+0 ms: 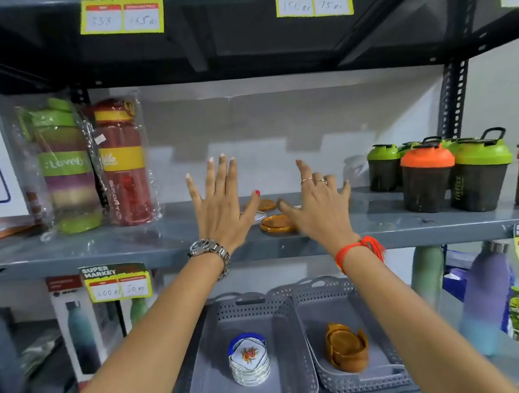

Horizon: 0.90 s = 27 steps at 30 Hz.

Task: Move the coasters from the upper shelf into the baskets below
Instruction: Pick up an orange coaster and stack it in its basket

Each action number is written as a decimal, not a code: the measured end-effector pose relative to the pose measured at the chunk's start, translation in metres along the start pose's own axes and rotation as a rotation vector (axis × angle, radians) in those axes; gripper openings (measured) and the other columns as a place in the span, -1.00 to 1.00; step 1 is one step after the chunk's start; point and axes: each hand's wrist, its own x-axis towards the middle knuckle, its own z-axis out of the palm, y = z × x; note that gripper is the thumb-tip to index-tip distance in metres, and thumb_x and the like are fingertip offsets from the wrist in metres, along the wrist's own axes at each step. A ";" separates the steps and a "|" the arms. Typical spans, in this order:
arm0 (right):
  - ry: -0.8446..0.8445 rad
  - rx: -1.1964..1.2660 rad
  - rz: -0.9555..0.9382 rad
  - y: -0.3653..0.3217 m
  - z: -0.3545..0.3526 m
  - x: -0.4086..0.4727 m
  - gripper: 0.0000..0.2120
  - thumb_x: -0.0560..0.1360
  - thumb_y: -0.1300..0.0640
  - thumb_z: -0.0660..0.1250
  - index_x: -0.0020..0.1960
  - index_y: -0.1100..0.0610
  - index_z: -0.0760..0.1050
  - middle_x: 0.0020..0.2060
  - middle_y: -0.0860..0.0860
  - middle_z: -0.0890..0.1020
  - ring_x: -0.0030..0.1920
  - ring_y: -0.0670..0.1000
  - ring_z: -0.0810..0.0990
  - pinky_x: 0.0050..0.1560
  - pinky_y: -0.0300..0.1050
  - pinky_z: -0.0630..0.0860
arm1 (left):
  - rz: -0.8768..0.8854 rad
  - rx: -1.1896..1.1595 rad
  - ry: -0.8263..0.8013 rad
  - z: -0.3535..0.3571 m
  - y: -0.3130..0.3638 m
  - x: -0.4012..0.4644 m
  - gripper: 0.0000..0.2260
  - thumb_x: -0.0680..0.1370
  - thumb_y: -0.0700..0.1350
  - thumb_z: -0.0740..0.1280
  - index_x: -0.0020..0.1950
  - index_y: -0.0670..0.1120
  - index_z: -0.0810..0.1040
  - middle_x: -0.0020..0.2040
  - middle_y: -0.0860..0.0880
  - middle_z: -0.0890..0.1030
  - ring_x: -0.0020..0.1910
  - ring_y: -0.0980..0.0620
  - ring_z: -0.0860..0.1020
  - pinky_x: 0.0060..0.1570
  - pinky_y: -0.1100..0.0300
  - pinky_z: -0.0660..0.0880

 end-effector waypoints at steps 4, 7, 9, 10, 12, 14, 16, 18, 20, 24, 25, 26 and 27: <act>-0.193 0.024 0.083 -0.003 0.017 -0.007 -0.23 0.40 -0.34 0.23 0.44 0.09 0.20 0.23 0.14 0.54 0.29 0.22 0.37 0.24 0.24 0.28 | -0.093 0.050 -0.010 0.005 -0.015 -0.028 -0.34 0.55 0.24 -0.04 0.52 -0.14 0.16 0.53 -0.08 0.13 0.52 -0.07 0.01 0.39 -0.09 -0.36; -0.251 0.039 0.143 -0.006 0.027 -0.007 -0.14 0.35 -0.40 0.23 0.44 0.14 0.21 0.24 0.18 0.52 0.31 0.24 0.36 0.25 0.22 0.29 | -0.073 0.081 -0.029 0.009 -0.024 -0.044 -0.36 0.56 0.22 -0.03 0.52 -0.15 0.17 0.53 -0.09 0.15 0.51 -0.08 0.04 0.40 -0.16 -0.28; -0.260 0.051 0.191 -0.008 0.031 -0.004 -0.10 0.33 -0.40 0.25 0.45 0.16 0.20 0.26 0.20 0.49 0.33 0.26 0.34 0.27 0.21 0.28 | -0.023 0.135 -0.047 0.011 -0.029 -0.049 -0.37 0.56 0.20 -0.01 0.51 -0.17 0.21 0.51 -0.11 0.20 0.50 -0.10 0.10 0.40 -0.16 -0.27; -0.268 0.055 0.214 -0.010 0.032 -0.003 -0.09 0.32 -0.40 0.26 0.45 0.17 0.20 0.27 0.21 0.48 0.33 0.27 0.33 0.27 0.20 0.28 | 0.005 0.162 -0.057 0.011 -0.030 -0.051 -0.38 0.56 0.19 0.00 0.50 -0.17 0.23 0.50 -0.12 0.23 0.49 -0.11 0.13 0.40 -0.16 -0.27; -0.274 0.062 0.249 -0.012 0.035 0.000 -0.09 0.31 -0.39 0.28 0.44 0.18 0.22 0.27 0.22 0.47 0.34 0.27 0.31 0.27 0.17 0.28 | 0.044 0.191 -0.053 0.011 -0.030 -0.052 -0.40 0.55 0.16 0.02 0.47 -0.18 0.28 0.47 -0.12 0.30 0.47 -0.13 0.19 0.40 -0.15 -0.27; -0.272 0.086 0.269 -0.015 0.037 0.003 -0.14 0.30 -0.35 0.33 0.38 0.21 0.28 0.25 0.21 0.49 0.33 0.26 0.32 0.24 0.13 0.29 | 0.050 0.195 -0.047 0.012 -0.031 -0.052 -0.42 0.55 0.14 0.04 0.46 -0.18 0.30 0.45 -0.11 0.34 0.46 -0.14 0.21 0.41 -0.16 -0.25; -0.237 0.126 0.283 -0.016 0.038 0.003 -0.23 0.28 -0.30 0.37 0.26 0.23 0.35 0.21 0.19 0.52 0.29 0.24 0.36 0.20 0.11 0.31 | 0.048 0.186 -0.051 0.013 -0.032 -0.053 -0.42 0.55 0.14 0.05 0.47 -0.17 0.29 0.45 -0.10 0.33 0.46 -0.13 0.21 0.41 -0.18 -0.20; -0.149 0.146 0.282 -0.017 0.040 0.001 -0.26 0.25 -0.31 0.39 0.16 0.23 0.40 0.15 0.18 0.56 0.24 0.24 0.39 0.19 0.13 0.31 | 0.043 0.184 -0.048 0.013 -0.032 -0.053 -0.42 0.55 0.14 0.06 0.48 -0.16 0.28 0.45 -0.10 0.33 0.46 -0.13 0.21 0.41 -0.18 -0.16; -0.057 0.170 0.268 -0.017 0.040 -0.004 -0.21 0.22 -0.37 0.39 0.16 0.23 0.43 0.14 0.17 0.57 0.23 0.24 0.39 0.22 0.16 0.31 | 0.035 0.177 -0.049 0.014 -0.032 -0.054 -0.42 0.55 0.14 0.07 0.48 -0.16 0.27 0.46 -0.09 0.33 0.46 -0.13 0.22 0.42 -0.18 -0.13; 0.086 0.238 0.220 -0.017 0.036 -0.014 -0.04 0.18 -0.44 0.37 0.33 0.22 0.39 0.23 0.14 0.50 0.28 0.22 0.37 0.35 0.21 0.26 | 0.028 0.167 -0.050 0.014 -0.031 -0.054 -0.42 0.55 0.14 0.07 0.49 -0.15 0.26 0.46 -0.09 0.33 0.45 -0.13 0.23 0.42 -0.15 -0.14; 0.127 0.248 0.198 -0.017 0.035 -0.018 -0.03 0.18 -0.44 0.37 0.35 0.21 0.38 0.22 0.14 0.49 0.27 0.21 0.37 0.37 0.21 0.25 | 0.029 0.168 -0.048 0.014 -0.032 -0.054 -0.42 0.55 0.14 0.07 0.49 -0.14 0.25 0.46 -0.09 0.32 0.45 -0.13 0.23 0.42 -0.14 -0.14; 0.166 0.255 0.175 -0.018 0.033 -0.020 -0.03 0.17 -0.44 0.36 0.36 0.20 0.38 0.19 0.13 0.48 0.25 0.21 0.38 0.37 0.22 0.25 | 0.032 0.169 -0.046 0.014 -0.031 -0.053 -0.42 0.55 0.14 0.07 0.49 -0.14 0.25 0.46 -0.10 0.32 0.45 -0.13 0.23 0.42 -0.15 -0.13; 0.195 0.259 0.155 -0.019 0.031 -0.025 -0.03 0.17 -0.44 0.34 0.36 0.20 0.38 0.16 0.13 0.48 0.23 0.21 0.39 0.35 0.22 0.27 | 0.031 0.168 -0.045 0.014 -0.032 -0.055 -0.42 0.55 0.14 0.07 0.49 -0.14 0.25 0.46 -0.10 0.32 0.45 -0.13 0.24 0.42 -0.14 -0.13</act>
